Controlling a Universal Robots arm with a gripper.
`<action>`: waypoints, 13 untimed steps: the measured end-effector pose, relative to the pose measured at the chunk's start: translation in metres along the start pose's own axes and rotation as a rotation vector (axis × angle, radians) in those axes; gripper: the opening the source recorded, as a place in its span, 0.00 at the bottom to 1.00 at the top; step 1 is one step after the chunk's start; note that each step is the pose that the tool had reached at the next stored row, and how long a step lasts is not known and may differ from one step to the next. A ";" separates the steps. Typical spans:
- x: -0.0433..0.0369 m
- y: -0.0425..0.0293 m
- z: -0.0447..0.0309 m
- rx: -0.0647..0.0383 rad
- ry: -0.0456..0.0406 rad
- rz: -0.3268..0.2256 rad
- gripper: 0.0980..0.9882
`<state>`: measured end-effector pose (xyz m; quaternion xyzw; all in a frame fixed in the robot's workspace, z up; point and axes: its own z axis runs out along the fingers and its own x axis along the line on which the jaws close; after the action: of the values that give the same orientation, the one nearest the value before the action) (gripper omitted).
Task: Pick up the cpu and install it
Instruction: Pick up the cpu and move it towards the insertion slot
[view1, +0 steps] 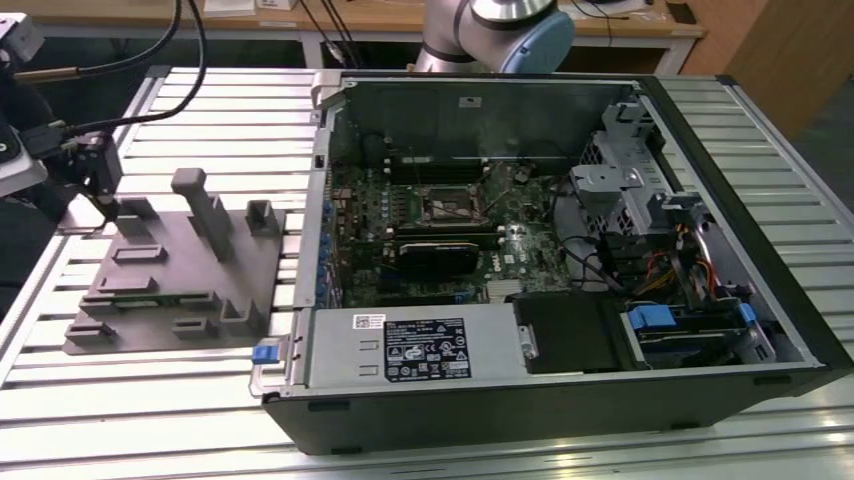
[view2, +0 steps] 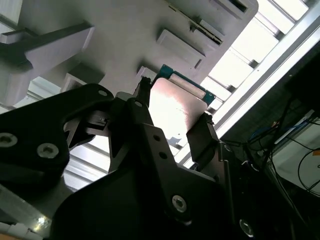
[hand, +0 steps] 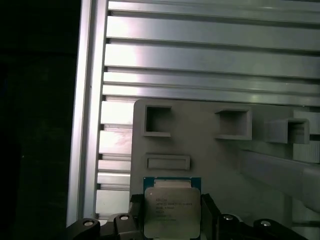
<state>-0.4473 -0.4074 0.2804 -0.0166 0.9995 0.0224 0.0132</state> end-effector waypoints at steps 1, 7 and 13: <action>-0.0001 0.0001 -0.0018 0.000 0.0000 0.000 0.50; -0.0003 0.0006 -0.0106 0.000 0.0000 0.000 0.50; -0.0005 0.0010 -0.0191 0.000 0.0000 0.000 0.50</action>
<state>-0.4473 -0.4072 0.2996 -0.0166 0.9995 0.0224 0.0132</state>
